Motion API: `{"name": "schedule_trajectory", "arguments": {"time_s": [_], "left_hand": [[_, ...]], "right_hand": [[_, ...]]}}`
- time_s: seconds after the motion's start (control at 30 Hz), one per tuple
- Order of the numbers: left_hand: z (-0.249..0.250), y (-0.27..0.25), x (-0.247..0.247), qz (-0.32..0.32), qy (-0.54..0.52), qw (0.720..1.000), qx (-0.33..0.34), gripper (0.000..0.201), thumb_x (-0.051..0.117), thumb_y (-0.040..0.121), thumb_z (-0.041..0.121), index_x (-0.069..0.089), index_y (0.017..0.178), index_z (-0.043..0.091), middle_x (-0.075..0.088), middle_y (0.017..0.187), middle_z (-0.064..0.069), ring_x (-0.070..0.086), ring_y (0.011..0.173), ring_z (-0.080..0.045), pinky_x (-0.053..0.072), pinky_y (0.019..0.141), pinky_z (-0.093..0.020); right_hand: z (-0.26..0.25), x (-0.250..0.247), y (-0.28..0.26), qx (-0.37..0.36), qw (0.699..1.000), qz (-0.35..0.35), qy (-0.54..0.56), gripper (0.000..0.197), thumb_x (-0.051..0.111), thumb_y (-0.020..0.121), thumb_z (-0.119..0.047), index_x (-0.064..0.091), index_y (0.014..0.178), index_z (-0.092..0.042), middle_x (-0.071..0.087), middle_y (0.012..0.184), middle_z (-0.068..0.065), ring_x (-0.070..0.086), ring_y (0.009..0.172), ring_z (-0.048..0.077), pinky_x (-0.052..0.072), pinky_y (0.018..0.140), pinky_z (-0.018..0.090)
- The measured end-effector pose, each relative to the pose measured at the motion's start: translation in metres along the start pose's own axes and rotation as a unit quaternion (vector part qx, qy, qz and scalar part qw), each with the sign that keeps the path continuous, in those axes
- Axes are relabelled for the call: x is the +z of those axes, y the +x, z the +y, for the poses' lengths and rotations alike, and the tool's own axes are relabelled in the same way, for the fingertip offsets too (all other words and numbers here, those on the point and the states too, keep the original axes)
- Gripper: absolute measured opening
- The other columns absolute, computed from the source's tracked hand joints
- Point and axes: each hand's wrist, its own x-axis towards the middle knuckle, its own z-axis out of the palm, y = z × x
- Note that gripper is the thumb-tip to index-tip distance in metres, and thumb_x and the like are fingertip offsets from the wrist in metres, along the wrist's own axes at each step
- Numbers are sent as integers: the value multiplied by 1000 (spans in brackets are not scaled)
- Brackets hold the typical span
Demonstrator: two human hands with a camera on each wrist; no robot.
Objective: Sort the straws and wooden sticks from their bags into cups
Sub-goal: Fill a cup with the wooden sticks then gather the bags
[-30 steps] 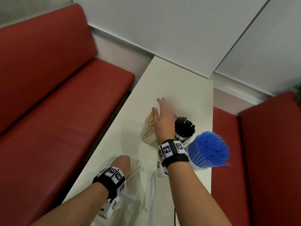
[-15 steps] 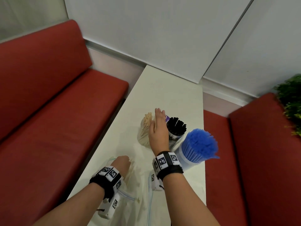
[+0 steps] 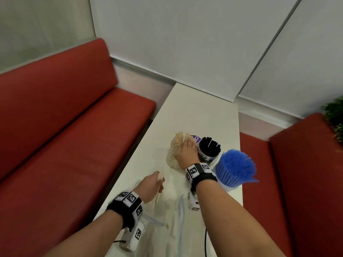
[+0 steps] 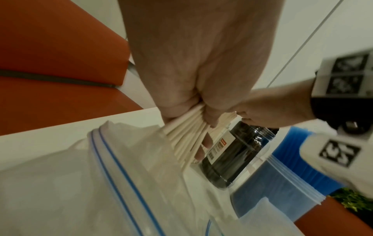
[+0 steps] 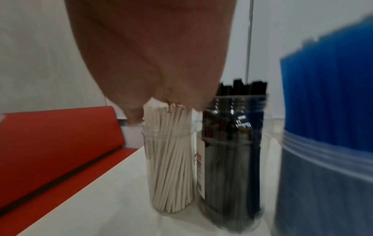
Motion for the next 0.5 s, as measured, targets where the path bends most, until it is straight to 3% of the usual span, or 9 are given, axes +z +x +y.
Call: {"name": "schedule_trajectory", "arguments": {"time_s": [0.07,0.13,0.17,0.23,0.27,0.33,0.4,0.5], "left_hand": [[1,-2,-7,12,-32,999,6,18,39,104,23,51,109,11,72,87,-1,64,86,-14,48,82,-27],[3,-1,-16,21,-55,998,16,19,39,104,25,52,107,11,72,86,1,65,88,-11,46,81,-25],[6,0,-22,25,-67,997,23,19,40,104,25,53,105,12,72,86,1,65,87,-9,44,79,-24],[15,4,-33,40,-109,993,35,17,43,103,28,55,106,16,71,88,0,66,88,-11,46,80,-28],[23,6,-40,49,-135,989,41,18,46,102,30,56,107,17,71,91,0,66,91,-13,48,84,-32],[43,9,-50,59,-188,979,52,19,50,101,31,59,109,16,71,93,1,68,91,-16,52,88,-36],[67,8,-59,43,-263,961,75,21,50,101,29,58,109,12,69,87,-2,69,84,-18,54,84,-37],[101,2,-70,22,-368,920,136,18,52,101,20,55,112,5,62,82,-7,62,76,-20,53,74,-31]], "right_hand": [[5,9,-10,-53,990,90,91,65,41,109,-20,9,164,-4,8,172,15,1,160,28,5,129,40],[4,20,-30,-81,949,172,252,55,48,106,-24,33,159,-21,31,166,2,21,156,18,19,127,35],[3,27,-42,-76,924,156,340,47,53,104,-35,45,150,-33,45,157,-7,35,150,10,26,124,34],[-5,40,-71,-54,865,4,500,42,63,92,-63,57,130,-47,64,134,-18,57,128,0,38,120,41],[-9,47,-82,-47,830,-79,550,48,69,85,-68,59,127,-46,70,128,-14,64,121,3,43,117,46],[-14,58,-94,-47,790,-163,589,55,81,82,-55,57,129,-43,73,127,-2,69,118,16,50,109,46],[-20,57,-100,-46,793,-143,591,47,85,79,-37,64,121,-33,76,115,6,71,106,20,56,95,35],[-26,42,-107,-44,792,-107,599,20,83,82,-32,72,85,-16,67,70,5,65,64,15,52,63,21]]}}
